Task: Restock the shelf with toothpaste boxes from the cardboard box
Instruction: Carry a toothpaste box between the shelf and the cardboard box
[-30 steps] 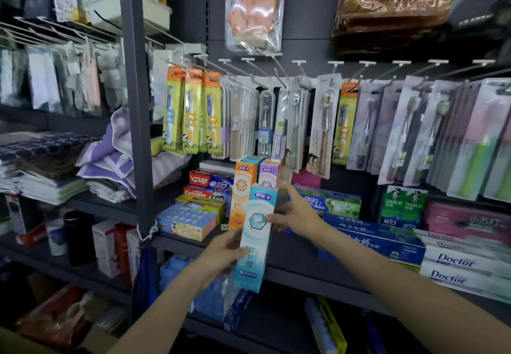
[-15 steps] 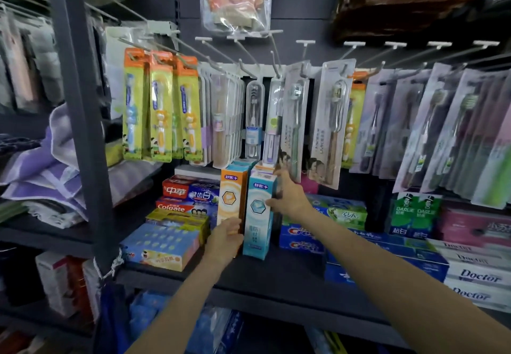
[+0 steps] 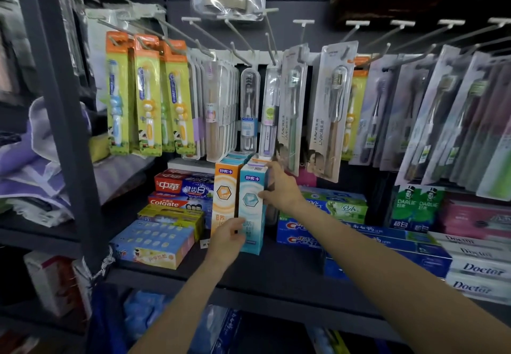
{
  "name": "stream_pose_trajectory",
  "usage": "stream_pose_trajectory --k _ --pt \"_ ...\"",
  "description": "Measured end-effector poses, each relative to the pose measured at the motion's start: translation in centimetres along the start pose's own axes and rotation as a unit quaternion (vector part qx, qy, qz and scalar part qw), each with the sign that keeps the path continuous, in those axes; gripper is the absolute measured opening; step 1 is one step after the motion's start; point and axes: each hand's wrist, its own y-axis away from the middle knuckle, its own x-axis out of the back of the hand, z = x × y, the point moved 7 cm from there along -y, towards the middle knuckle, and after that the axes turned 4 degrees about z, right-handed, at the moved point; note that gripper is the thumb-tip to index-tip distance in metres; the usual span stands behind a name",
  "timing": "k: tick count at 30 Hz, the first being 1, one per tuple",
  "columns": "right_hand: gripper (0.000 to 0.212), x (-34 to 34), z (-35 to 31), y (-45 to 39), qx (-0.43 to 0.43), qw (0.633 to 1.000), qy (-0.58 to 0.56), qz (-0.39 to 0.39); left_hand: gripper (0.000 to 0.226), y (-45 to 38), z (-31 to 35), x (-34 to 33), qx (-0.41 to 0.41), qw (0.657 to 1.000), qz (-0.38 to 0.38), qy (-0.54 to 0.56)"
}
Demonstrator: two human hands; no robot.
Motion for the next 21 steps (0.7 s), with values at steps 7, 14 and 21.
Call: stream_pose_trajectory --k 7,14,21 --pt "0.063 0.0 0.1 0.0 -0.022 1.0 0.001 0.001 0.038 0.5 0.6 0.1 -0.012 1.0 -0.009 -0.015" --pt "0.06 -0.2 0.5 0.7 -0.033 0.999 0.011 0.015 0.035 1.0 0.0 0.7 -0.013 1.0 -0.003 -0.013" --pt "0.06 -0.2 0.6 1.1 -0.033 0.998 0.045 0.019 0.033 1.8 -0.6 1.3 -0.03 0.998 0.006 -0.047"
